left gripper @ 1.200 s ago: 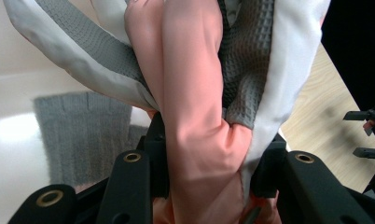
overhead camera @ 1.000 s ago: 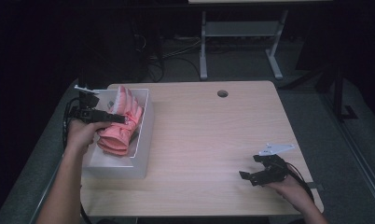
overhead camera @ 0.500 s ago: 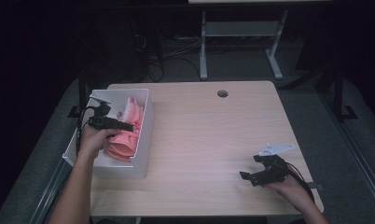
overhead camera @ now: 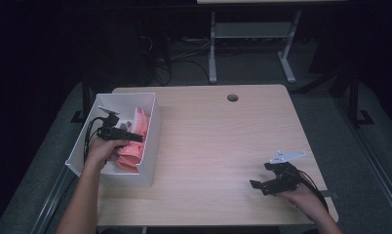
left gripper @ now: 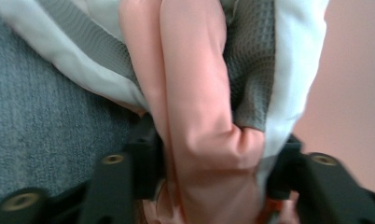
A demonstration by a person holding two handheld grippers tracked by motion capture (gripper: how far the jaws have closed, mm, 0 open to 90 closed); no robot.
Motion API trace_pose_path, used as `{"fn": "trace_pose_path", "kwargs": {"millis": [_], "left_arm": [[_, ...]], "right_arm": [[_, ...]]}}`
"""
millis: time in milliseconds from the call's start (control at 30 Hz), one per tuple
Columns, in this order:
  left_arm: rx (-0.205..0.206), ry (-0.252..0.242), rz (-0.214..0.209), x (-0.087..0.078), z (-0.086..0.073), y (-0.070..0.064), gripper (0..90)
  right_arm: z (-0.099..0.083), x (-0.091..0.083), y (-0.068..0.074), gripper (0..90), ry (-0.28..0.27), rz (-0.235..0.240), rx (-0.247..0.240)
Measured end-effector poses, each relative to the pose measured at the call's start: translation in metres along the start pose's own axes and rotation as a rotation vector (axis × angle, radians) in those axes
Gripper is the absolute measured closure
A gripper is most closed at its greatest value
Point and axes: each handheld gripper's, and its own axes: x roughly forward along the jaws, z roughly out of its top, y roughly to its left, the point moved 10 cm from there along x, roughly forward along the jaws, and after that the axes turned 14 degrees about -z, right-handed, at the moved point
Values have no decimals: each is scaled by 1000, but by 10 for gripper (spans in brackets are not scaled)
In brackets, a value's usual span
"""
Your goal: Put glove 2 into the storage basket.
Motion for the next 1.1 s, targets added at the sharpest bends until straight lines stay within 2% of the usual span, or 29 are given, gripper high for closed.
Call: {"fn": "trace_pose_path", "kwargs": {"millis": [100, 133, 200, 400, 533, 667, 867, 1100], "left_arm": [[25, 9, 44, -5, 3, -1, 294], [26, 11, 57, -7, 3, -2, 260], [53, 20, 89, -11, 5, -2, 216], [67, -19, 114, -29, 13, -8, 191], [90, -60, 127, -43, 19, -16, 187], [114, -77, 136, -54, 24, -23, 185], [186, -94, 131, -61, 31, -47, 185], [290, -88, 103, -52, 38, -82, 184]], "right_arm": [[0, -1, 0, 92, 1, 2, 9], [0, -1, 0, 92, 1, 2, 9], [0, -1, -1, 92, -1, 0, 8], [0, 0, 0, 92, -1, 2, 2], [0, 0, 0, 92, -1, 3, 2], [0, 0, 0, 92, 2, 5, 5], [0, 1, 0, 92, 0, 9, 7], [0, 2, -1, 92, 1, 10, 6]]}}
